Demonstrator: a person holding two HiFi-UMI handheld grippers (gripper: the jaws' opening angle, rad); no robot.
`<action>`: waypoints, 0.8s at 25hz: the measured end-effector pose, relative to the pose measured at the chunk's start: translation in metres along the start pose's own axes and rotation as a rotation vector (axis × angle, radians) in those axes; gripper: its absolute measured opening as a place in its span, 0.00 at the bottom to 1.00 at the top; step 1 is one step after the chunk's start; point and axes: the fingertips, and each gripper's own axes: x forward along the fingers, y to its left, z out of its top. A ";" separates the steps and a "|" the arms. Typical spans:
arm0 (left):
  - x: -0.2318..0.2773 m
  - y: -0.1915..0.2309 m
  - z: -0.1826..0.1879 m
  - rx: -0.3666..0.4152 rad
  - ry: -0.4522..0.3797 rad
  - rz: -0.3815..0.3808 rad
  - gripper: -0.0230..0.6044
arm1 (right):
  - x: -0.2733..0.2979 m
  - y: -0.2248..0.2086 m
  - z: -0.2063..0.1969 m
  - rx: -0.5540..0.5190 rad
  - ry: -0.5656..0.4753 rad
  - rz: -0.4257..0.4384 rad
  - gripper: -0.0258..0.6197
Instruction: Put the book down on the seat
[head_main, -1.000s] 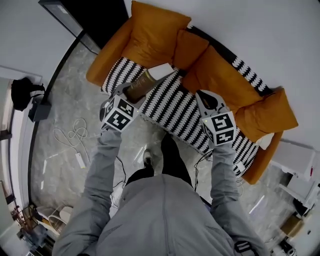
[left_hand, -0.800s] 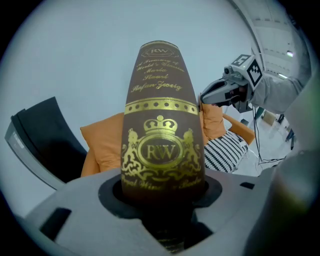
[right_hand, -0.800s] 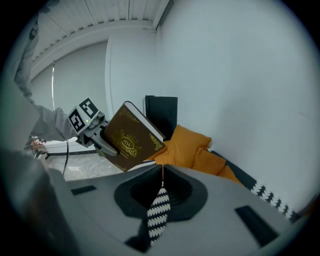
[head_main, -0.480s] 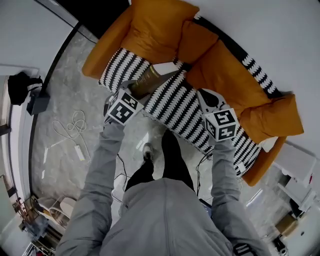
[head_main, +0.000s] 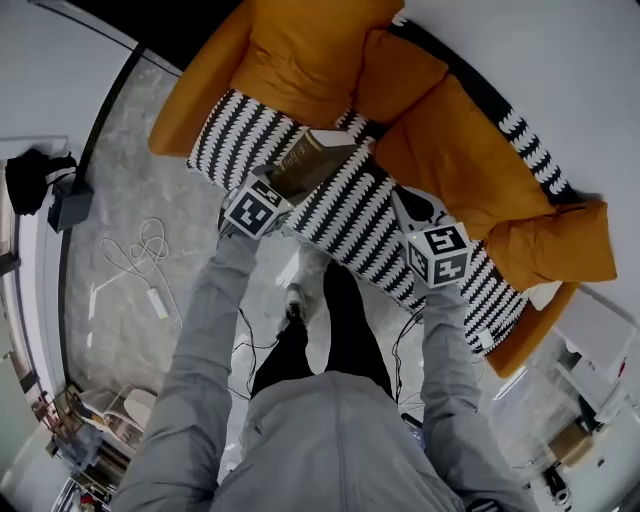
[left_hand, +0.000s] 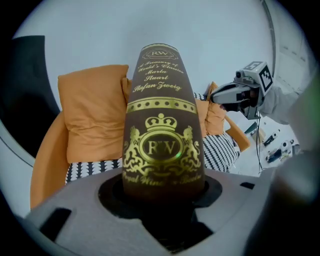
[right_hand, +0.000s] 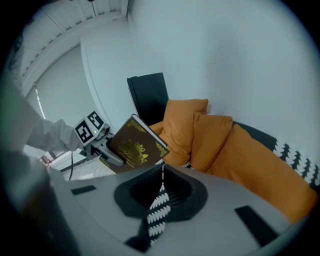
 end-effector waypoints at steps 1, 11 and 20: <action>0.008 0.005 -0.001 -0.011 0.002 -0.005 0.42 | 0.005 -0.002 -0.002 0.009 0.006 0.004 0.09; 0.081 0.034 -0.050 -0.109 0.103 -0.118 0.42 | 0.083 -0.001 -0.029 0.126 0.061 0.062 0.09; 0.122 0.028 -0.062 -0.356 0.069 -0.208 0.42 | 0.102 -0.015 -0.061 0.147 0.114 0.088 0.09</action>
